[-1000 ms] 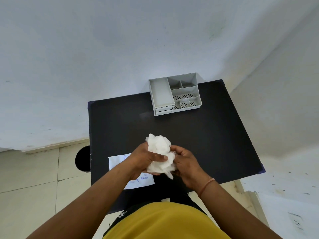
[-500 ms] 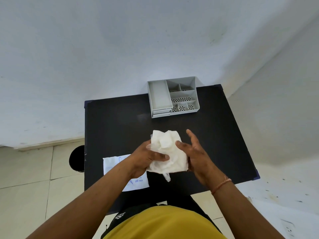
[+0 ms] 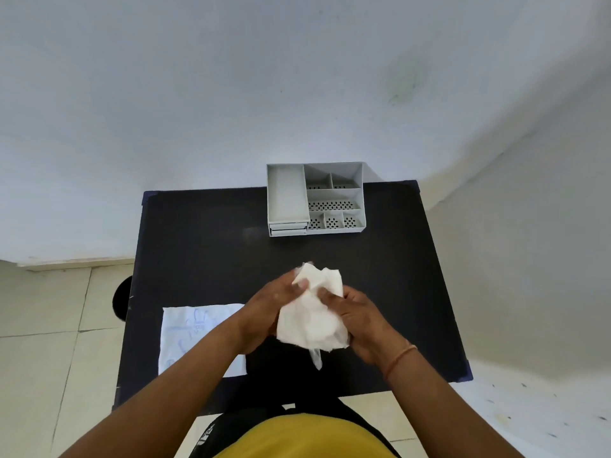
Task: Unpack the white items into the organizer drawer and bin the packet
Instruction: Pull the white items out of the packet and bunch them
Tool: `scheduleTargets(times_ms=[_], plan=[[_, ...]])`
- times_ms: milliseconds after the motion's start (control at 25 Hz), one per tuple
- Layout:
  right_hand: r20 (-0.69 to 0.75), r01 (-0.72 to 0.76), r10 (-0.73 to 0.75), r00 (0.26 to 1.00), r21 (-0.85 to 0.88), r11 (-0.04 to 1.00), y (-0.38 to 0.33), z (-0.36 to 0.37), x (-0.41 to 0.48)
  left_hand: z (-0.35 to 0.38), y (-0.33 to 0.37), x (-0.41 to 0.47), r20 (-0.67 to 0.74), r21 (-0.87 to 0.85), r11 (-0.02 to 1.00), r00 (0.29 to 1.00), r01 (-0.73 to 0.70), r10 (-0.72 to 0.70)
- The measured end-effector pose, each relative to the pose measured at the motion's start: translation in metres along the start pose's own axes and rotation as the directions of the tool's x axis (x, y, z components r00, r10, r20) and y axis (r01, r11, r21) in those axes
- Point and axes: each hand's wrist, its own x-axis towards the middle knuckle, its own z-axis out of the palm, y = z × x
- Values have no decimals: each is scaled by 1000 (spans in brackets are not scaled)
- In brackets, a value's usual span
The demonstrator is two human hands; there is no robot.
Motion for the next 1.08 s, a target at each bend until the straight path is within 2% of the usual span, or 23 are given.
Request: scheduleTargets(times_ms=[120, 240, 320, 400, 480, 520, 600, 680, 760, 880, 960, 1040, 1080], plan=[[48, 14, -13, 999, -18, 1000, -10, -15, 9, -8, 9, 5, 66, -194, 973, 991, 125, -115], [103, -24, 21, 994, 30, 999, -20, -28, 21, -5, 5, 16, 56, -208, 971, 993, 116, -106], [117, -47, 44, 992, 21, 999, -22, -33, 28, 11, 2, 23, -108, -127, 990, 992, 54, -68], [102, -41, 45, 994, -41, 998, -22, -30, 32, 22, -7, 34, -314, 57, 998, 949, 2, 16], [104, -23, 34, 994, -101, 995, -20, -27, 34, 27, -16, 42, -412, 179, 984, 908, -3, 78], [119, -27, 39, 992, -106, 994, -20, -27, 35, 28, -18, 44, -440, 191, 982, 894, -1, 87], [248, -95, 103, 963, -42, 995, -24, -34, 37, 26, -22, 44, -498, 174, 985, 863, 6, 82], [404, -226, 181, 897, 66, 972, -26, -46, 38, 24, -24, 44, -557, 117, 993, 828, 10, 57], [496, -323, 201, 845, 174, 930, -23, -53, 36, 23, -25, 46, -591, 13, 999, 806, -40, 40], [428, -263, 177, 886, 150, 953, -10, -45, 41, 24, -30, 54, -626, -12, 995, 777, -102, 72], [312, -172, 138, 940, 83, 982, -3, -35, 46, 25, -30, 60, -650, 105, 993, 752, -53, 108], [214, -105, 87, 973, 70, 992, 0, -29, 50, 18, -27, 66, -628, 233, 972, 764, 0, 151], [174, -99, 82, 981, 96, 990, 1, -29, 51, 14, -20, 65, -607, 233, 972, 779, -14, 157]])
